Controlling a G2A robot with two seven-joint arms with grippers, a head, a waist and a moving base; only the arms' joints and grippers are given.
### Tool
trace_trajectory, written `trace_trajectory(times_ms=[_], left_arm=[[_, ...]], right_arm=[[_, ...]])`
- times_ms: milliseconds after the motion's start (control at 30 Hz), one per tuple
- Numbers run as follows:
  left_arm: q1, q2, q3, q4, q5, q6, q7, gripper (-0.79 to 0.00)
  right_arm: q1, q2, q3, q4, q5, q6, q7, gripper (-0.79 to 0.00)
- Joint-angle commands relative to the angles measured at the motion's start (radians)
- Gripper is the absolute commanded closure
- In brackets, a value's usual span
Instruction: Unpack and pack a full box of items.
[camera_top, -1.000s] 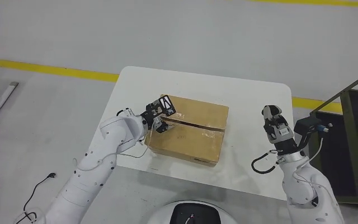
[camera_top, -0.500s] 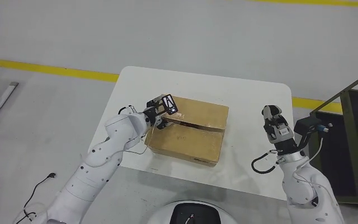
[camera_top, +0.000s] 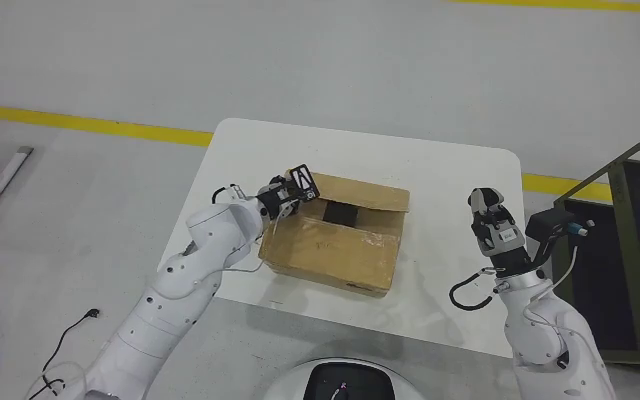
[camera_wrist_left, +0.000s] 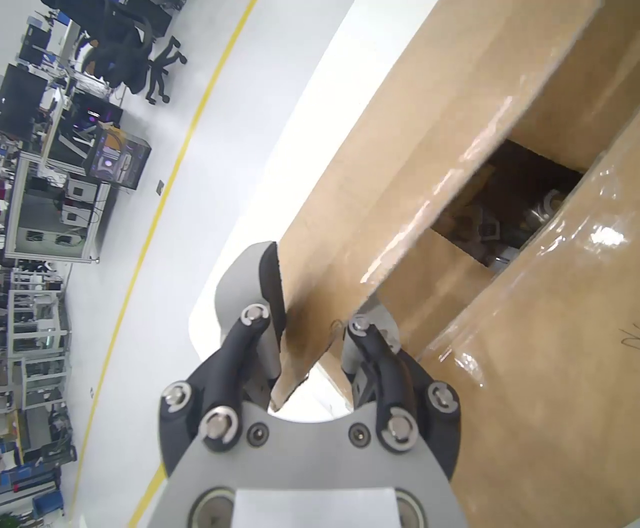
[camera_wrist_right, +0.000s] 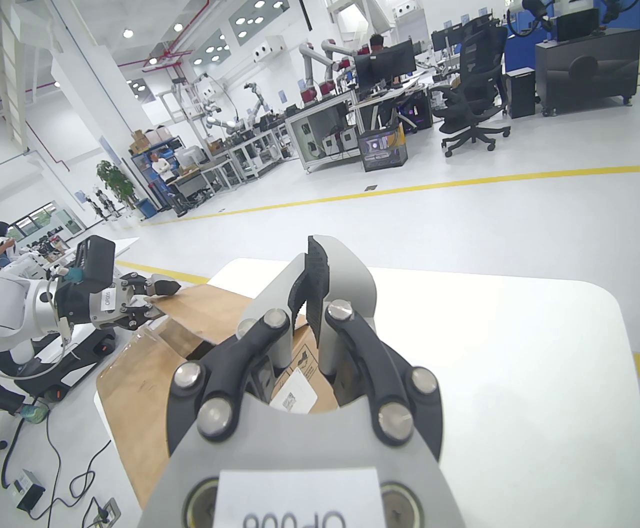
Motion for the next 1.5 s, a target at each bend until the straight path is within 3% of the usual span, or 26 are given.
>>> trace_trajectory(times_ms=[0, 367, 667, 733, 1000, 1267, 1467], left_arm=[[0.013, 0.003, -0.010, -0.019, 0.000, -0.015, 0.010, 0.000], [0.091, 0.019, -0.060, -0.118, 0.010, -0.058, 0.018, 0.000], [0.155, 0.029, -0.110, -0.232, -0.066, -0.118, -0.062, 0.000], [0.150, 0.027, -0.112, -0.220, -0.064, -0.103, -0.067, -0.785], [0.023, 0.000, -0.053, -0.090, -0.049, -0.031, -0.006, -0.785], [-0.111, -0.047, 0.018, 0.152, -0.051, 0.132, 0.054, -0.785], [-0.187, -0.079, 0.055, 0.308, -0.063, 0.203, 0.091, -0.785]], right_arm=[[0.000, 0.000, 0.000, 0.000, 0.000, 0.000, 0.000, 0.000], [0.000, 0.000, 0.000, 0.000, 0.000, 0.000, 0.000, 0.000], [0.000, 0.000, 0.000, 0.000, 0.000, 0.000, 0.000, 0.000], [0.000, 0.000, 0.000, 0.000, 0.000, 0.000, 0.000, 0.000], [0.000, 0.000, 0.000, 0.000, 0.000, 0.000, 0.000, 0.000], [0.012, 0.002, -0.014, 0.000, 0.001, -0.013, 0.029, 0.000], [0.093, 0.003, -0.071, 0.047, -0.024, 0.008, 0.116, 0.000]])
